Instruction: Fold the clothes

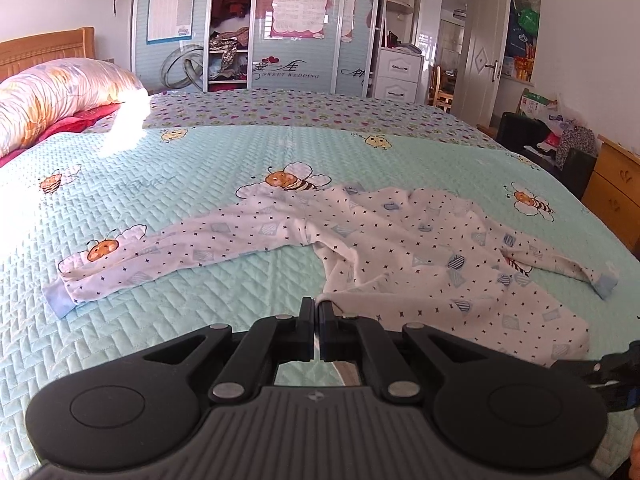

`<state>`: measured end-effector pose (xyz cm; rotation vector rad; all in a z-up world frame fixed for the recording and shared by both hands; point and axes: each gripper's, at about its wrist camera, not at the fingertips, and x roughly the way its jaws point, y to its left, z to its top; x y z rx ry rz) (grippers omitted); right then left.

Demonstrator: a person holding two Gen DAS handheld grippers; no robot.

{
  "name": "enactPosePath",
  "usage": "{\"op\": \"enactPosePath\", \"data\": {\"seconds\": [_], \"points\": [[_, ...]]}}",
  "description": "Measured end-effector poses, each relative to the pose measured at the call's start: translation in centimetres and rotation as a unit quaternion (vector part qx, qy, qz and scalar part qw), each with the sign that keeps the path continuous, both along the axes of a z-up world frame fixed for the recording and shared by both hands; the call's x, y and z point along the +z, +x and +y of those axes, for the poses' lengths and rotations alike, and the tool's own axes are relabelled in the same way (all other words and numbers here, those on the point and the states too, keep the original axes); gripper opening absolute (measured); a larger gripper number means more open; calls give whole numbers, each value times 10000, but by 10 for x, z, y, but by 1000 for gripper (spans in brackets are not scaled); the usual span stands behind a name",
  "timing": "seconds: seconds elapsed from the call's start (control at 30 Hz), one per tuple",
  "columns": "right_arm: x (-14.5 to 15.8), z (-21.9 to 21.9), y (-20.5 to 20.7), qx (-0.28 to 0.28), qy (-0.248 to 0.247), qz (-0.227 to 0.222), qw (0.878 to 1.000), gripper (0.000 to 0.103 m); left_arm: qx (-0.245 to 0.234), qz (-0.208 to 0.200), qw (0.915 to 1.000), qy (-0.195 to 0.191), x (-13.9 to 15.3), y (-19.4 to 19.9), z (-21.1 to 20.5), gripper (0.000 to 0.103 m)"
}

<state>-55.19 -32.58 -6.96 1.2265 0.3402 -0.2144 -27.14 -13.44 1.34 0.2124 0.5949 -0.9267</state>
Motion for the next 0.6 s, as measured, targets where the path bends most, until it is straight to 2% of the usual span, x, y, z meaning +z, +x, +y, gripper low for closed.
{"op": "enactPosePath", "data": {"seconds": [0.17,0.33,0.4,0.43,0.53,0.6], "points": [[11,-14,-36,-488,-893,573,9932,56,158,140,9997,102,-10,4,5,1],[14,-22,-55,-658,-1999,1436,9670,57,148,95,9998,47,-4,4,4,1],[16,-19,-51,-591,-2632,2000,9419,57,120,56,9999,58,-2,4,2,1],[16,-17,-49,-511,-3051,2330,9219,57,109,58,9999,68,-2,3,0,1],[12,-10,-36,-205,-3962,2954,8691,57,101,70,9998,127,-4,3,-2,1],[8,-7,-33,-44,-4318,3166,8445,57,146,86,9997,156,-6,5,-2,1]]}}
